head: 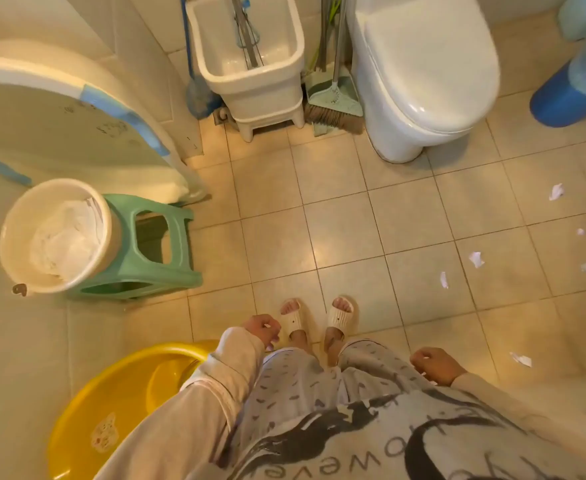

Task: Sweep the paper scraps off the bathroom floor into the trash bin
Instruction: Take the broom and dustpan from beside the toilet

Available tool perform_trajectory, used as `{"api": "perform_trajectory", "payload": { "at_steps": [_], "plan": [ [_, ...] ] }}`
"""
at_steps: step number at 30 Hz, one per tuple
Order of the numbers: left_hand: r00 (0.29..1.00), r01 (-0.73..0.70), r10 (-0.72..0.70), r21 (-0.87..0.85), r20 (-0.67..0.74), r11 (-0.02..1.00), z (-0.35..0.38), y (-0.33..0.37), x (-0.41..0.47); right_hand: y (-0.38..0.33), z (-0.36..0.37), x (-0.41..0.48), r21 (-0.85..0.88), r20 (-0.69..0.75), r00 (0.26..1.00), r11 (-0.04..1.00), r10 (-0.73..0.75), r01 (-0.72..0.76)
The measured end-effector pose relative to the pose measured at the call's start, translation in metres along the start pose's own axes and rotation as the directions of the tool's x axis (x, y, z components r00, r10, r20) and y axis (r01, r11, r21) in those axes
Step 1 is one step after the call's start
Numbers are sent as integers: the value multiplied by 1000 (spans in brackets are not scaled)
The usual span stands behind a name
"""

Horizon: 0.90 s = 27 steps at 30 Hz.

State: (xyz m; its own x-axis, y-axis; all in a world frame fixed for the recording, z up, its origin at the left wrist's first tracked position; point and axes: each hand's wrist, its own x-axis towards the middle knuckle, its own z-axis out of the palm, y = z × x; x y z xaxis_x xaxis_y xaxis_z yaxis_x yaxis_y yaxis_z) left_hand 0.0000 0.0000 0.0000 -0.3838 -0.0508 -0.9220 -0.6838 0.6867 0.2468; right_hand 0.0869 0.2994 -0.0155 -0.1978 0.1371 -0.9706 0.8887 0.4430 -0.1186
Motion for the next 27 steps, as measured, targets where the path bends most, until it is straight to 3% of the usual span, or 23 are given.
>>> {"api": "perform_trajectory", "payload": {
  "at_steps": [5,9,14,22,27],
  "plan": [
    [995,64,-64,-4,-74,998,5,0,-2,-51,-28,9,-4,-5,995,995,-103,103],
    [965,136,-128,20,-230,990,1,-8,-29,-104,-50,5,69,-47,976,974,-213,216],
    [976,136,-158,-152,-147,979,-17,-10,-26,-159,-75,4,160,-84,949,935,-305,315],
    [974,208,-217,-123,-63,970,-73,40,56,-205,-93,30,142,-81,967,958,-240,250],
    [993,103,-106,-69,-46,992,-126,117,88,-226,-106,44,171,-71,991,978,-110,121]
  ]
}}
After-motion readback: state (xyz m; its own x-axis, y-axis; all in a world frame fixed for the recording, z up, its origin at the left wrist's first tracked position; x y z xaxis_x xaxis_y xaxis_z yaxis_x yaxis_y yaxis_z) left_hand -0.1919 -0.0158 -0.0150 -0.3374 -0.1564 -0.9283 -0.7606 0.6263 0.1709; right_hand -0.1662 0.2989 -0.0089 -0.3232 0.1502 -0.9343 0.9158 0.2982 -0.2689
